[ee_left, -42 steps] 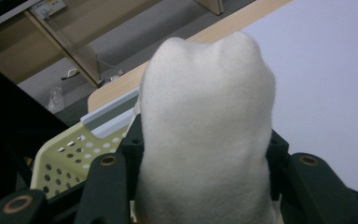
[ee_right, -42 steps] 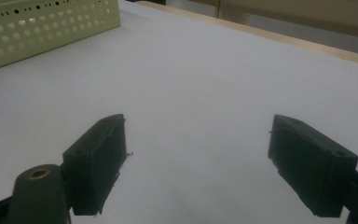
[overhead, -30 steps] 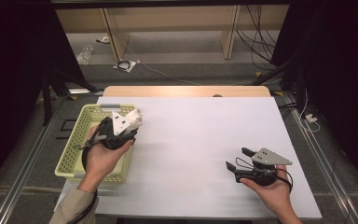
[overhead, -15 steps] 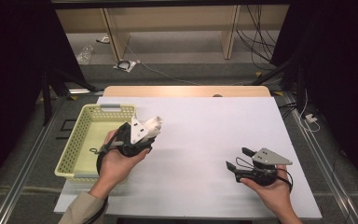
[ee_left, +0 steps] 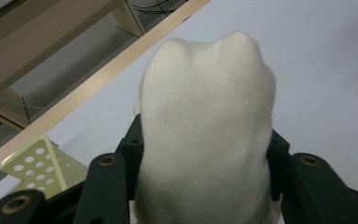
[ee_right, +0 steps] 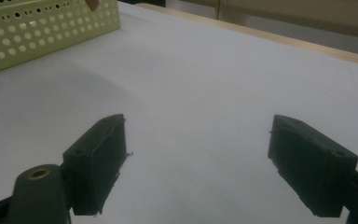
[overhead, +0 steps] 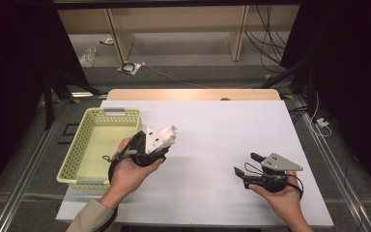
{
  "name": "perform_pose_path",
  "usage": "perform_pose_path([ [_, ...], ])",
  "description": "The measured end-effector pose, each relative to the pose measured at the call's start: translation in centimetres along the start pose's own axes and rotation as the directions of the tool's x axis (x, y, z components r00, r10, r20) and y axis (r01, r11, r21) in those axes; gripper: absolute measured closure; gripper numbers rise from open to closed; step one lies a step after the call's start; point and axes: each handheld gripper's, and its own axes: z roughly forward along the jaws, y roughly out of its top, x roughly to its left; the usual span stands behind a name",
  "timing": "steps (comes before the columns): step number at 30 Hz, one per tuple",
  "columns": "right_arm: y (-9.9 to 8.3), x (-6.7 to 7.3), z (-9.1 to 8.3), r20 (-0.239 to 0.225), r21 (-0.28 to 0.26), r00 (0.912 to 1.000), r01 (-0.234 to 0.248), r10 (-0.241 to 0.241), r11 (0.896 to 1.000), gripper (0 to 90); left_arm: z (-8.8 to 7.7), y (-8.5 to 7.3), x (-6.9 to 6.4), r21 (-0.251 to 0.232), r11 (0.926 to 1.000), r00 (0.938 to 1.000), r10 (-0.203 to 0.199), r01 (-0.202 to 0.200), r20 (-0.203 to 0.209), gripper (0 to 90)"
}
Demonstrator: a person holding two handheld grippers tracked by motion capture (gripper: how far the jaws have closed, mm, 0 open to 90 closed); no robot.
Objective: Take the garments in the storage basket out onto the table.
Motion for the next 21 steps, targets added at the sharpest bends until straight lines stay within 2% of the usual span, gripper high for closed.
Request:
perform_pose_path([
  [21, 0.0, -0.1, 0.0, 0.001, 0.005, 1.0000, 0.000, 0.000, 1.000, 19.8, 0.5, 0.4, -1.2, -0.001, 0.9999, 0.9993, 0.012, -0.012, 0.034, 50.4],
])
